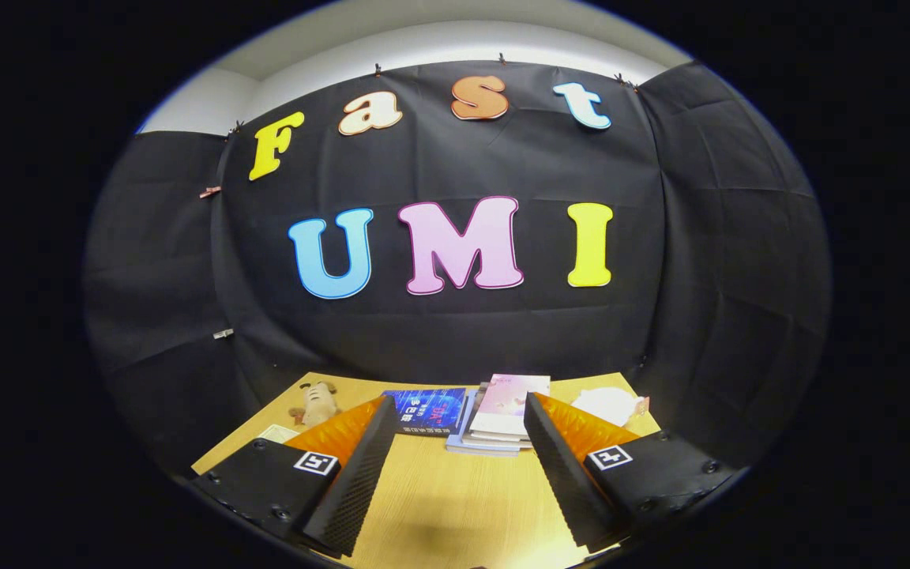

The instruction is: Open the storage box then place both shoes into the box .Put the left shoe in first, then the right shoe, with the right side of both shoes facing outward in a uniform manner.

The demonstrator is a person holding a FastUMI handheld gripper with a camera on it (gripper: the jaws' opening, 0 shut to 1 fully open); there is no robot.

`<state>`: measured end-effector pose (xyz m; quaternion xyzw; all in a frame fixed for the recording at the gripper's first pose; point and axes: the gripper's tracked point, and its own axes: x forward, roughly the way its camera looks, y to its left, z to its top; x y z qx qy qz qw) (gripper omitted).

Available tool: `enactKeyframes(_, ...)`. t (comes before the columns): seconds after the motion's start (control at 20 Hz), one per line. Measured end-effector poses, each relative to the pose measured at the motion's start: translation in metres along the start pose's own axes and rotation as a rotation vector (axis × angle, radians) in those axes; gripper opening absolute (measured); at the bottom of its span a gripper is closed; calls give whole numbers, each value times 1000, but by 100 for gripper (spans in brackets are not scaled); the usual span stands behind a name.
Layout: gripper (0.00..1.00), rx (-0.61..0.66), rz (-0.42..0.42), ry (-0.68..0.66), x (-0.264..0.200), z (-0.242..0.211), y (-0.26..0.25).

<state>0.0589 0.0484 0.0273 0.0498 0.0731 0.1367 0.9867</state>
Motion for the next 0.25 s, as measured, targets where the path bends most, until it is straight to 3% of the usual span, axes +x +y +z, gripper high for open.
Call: enactKeyframes(0.25, 98, 8, 14, -8, -1, 2, 10)
